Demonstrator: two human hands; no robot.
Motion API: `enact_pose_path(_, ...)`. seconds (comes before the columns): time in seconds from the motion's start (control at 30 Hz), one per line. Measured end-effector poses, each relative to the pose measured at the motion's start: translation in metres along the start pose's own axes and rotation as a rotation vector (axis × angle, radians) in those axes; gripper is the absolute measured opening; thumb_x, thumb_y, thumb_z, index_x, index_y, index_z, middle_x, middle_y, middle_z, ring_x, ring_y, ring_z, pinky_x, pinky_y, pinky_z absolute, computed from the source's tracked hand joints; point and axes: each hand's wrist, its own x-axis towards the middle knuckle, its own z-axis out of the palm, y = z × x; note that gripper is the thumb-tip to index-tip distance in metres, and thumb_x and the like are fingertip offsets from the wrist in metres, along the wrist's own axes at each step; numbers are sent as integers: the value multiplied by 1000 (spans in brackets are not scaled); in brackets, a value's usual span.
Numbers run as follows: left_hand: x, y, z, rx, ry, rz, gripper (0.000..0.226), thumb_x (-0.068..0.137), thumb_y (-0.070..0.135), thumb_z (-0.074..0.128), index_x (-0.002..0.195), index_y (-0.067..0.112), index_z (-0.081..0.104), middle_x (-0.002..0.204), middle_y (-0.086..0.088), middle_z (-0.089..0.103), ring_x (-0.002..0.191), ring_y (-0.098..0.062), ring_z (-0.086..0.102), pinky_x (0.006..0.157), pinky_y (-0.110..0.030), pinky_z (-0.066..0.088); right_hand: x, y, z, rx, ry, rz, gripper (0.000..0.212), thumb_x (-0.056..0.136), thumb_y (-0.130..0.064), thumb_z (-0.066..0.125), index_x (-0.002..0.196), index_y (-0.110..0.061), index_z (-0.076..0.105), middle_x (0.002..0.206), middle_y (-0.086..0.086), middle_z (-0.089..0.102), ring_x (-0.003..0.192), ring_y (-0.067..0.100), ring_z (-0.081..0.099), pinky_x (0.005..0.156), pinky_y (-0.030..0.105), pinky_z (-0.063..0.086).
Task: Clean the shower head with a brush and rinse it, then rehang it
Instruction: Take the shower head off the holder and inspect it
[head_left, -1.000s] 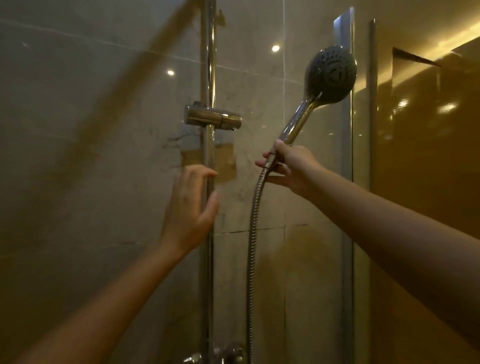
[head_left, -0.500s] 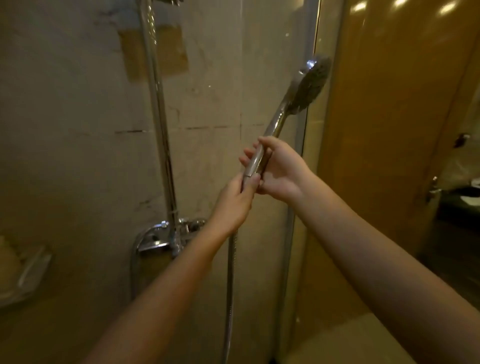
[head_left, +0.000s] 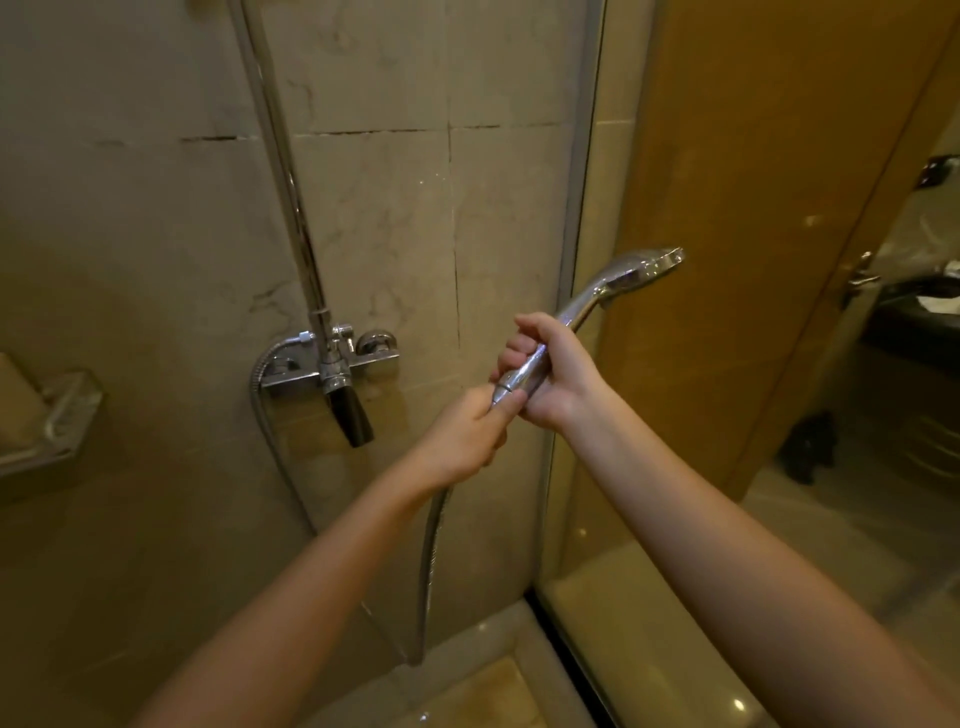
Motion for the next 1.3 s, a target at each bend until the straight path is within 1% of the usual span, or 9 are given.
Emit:
enact_pose_path(0.17, 0, 12, -3, -381, -212, -103, 31, 97, 42, 32, 74, 22, 37, 49, 10, 26, 34, -1, 21, 34, -10, 14, -9, -16, 10, -65, -115, -48, 40, 86, -16, 49, 48, -21, 36, 37, -8, 30, 33, 8, 29, 58, 25, 33)
enact_pose_path(0.3, 5, 15, -14, -754, -525, -166, 30, 92, 44, 38, 80, 18, 44, 52, 10, 29, 36, 1, 25, 32, -13, 16, -9, -26, 12, -94, -371, -30, 33, 81, -17, 50, 50, -20, 41, 37, -6, 34, 36, 7, 34, 64, 26, 40)
enact_pose_path(0.47, 15, 13, -32, -791, -620, -153, 28, 94, 41, 36, 85, 15, 46, 56, 9, 33, 40, 0, 30, 35, -13, 23, 6, -24, 14, -100, -500, 14, 24, 83, -17, 51, 61, -19, 42, 44, -6, 41, 43, 8, 43, 72, 27, 42)
enact_pose_path(0.67, 22, 2, -39, -594, -344, -75, 25, 96, 36, 36, 81, 16, 42, 55, 8, 33, 38, -1, 28, 34, -13, 22, 10, -23, 11, -323, -100, -74, 22, 75, -25, 72, 92, -18, 61, 77, -2, 59, 83, 15, 62, 75, 32, 50)
enact_pose_path(0.83, 32, -27, -18, -175, -46, 15, 20, 100, 24, 36, 80, 20, 37, 61, 2, 34, 37, 0, 35, 37, -15, 26, 11, -20, 5, -198, 50, -43, 60, 83, -22, 65, 138, -17, 42, 116, 13, 54, 104, 30, 57, 88, 45, 49)
enact_pose_path(0.9, 35, -43, -10, -55, -10, 68, 12, 98, 27, 40, 87, 22, 42, 64, 5, 40, 43, -2, 39, 41, -20, 31, 16, -13, 7, -245, 129, -45, 64, 78, -24, 70, 134, -15, 42, 112, 13, 50, 101, 30, 52, 90, 45, 46)
enact_pose_path(1.07, 44, -44, -14, -16, -128, 38, 13, 98, 26, 40, 86, 29, 41, 64, 6, 40, 48, -6, 39, 45, -24, 32, 30, -2, 6, -298, 346, -194, 28, 81, -18, 70, 101, -12, 52, 83, 1, 50, 77, 14, 51, 70, 30, 44)
enact_pose_path(1.2, 47, -31, -23, -9, -252, 2, 14, 98, 21, 41, 88, 13, 43, 65, -2, 46, 47, -8, 47, 45, -20, 42, 35, -3, -1, -306, 349, -292, 23, 82, -13, 70, 94, -16, 51, 80, 2, 53, 69, 14, 52, 60, 29, 44)
enact_pose_path(1.3, 50, -25, -30, 1, -230, 46, 12, 92, 19, 55, 80, 15, 56, 69, 0, 55, 55, -3, 55, 54, -16, 44, 29, -3, -2, -316, 326, -335, 31, 82, -18, 72, 106, -15, 52, 76, 1, 55, 62, 12, 53, 56, 28, 47)
